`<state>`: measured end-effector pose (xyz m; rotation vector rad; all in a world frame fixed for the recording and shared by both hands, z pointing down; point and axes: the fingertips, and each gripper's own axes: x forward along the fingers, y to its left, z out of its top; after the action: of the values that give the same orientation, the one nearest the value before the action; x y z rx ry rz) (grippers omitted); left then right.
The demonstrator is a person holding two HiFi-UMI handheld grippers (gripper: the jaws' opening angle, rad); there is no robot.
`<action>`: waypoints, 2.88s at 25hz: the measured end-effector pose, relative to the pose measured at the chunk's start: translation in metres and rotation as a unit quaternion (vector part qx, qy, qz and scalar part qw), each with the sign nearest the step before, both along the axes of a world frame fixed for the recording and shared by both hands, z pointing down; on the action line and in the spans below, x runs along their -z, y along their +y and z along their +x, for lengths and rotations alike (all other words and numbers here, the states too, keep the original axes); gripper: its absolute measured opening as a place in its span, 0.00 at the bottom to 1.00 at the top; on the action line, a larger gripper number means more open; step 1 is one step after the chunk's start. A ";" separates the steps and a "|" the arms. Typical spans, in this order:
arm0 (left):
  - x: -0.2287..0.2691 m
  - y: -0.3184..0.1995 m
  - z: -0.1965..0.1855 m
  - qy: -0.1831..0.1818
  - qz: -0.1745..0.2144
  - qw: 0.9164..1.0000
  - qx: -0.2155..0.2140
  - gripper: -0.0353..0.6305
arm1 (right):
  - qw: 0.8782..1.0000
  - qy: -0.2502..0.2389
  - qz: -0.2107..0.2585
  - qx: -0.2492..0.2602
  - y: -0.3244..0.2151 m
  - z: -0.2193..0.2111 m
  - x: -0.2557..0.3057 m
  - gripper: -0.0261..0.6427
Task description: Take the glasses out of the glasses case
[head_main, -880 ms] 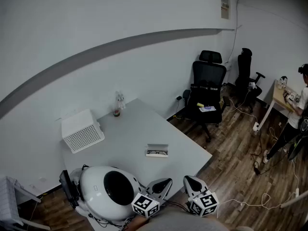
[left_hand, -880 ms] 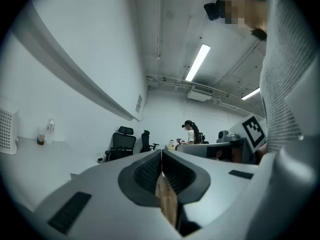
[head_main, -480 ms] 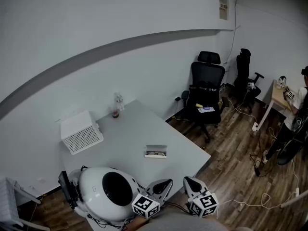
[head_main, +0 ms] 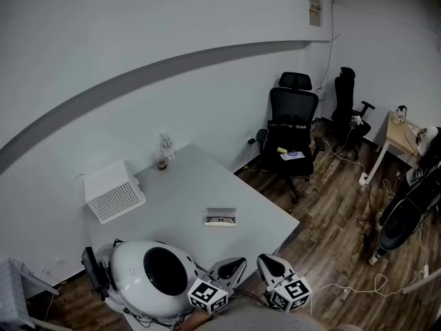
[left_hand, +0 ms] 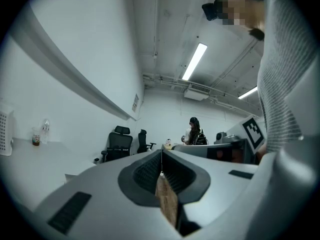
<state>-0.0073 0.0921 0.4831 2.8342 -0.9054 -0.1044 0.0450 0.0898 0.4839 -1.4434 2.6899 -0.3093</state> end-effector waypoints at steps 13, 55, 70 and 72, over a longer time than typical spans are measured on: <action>-0.003 0.002 -0.001 0.002 -0.008 1.000 0.003 0.08 | 1.000 0.001 -0.013 -0.008 0.002 0.002 -0.007 0.06; 0.003 -0.126 -0.051 0.001 -0.007 0.989 0.150 0.08 | 0.997 0.010 -0.030 0.071 -0.138 -0.009 -0.005 0.06; -0.012 -0.173 -0.073 -0.010 -0.024 0.979 0.203 0.08 | 0.990 0.026 -0.047 0.128 -0.197 -0.022 -0.019 0.06; -0.013 -0.177 -0.075 -0.015 -0.025 0.979 0.201 0.08 | 0.990 0.029 -0.050 0.131 -0.200 -0.025 -0.021 0.06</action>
<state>-0.0823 -0.0848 0.4964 2.5719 -1.4544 -0.0869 0.0204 -0.1101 0.5046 -1.1334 2.9539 -0.4294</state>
